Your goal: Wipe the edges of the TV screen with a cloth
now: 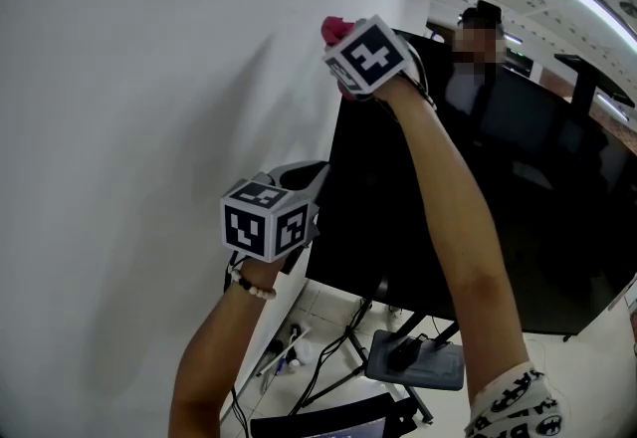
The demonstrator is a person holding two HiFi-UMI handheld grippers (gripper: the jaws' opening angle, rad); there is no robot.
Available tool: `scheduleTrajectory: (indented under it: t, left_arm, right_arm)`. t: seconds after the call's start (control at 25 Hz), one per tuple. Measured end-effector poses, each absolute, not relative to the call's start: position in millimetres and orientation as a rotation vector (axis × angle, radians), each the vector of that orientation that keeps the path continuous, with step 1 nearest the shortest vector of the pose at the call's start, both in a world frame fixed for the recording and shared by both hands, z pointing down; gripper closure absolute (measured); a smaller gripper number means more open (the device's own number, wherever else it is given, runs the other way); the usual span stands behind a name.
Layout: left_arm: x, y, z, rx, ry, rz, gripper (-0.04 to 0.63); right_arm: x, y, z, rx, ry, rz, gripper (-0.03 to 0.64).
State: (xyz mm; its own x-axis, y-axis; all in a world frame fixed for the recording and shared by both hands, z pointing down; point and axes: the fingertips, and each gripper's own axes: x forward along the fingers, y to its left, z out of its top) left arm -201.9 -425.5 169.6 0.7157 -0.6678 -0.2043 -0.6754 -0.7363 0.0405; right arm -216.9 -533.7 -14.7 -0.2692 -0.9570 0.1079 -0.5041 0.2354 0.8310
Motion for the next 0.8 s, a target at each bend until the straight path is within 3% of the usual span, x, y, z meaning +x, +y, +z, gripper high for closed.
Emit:
scheduleTrajectory:
  t: [0.28,0.8]
  left_arm:
    - [-212,-421,194,-2.889,1.158,0.313,0.601]
    - [-223,-423,256,-2.874,1.347,0.223,0.601]
  right_arm:
    - [-235,-530,50,1.263,-1.967,-0.841,0.558]
    - [-200,-537,162,1.429,-2.176,-0.573,0.558]
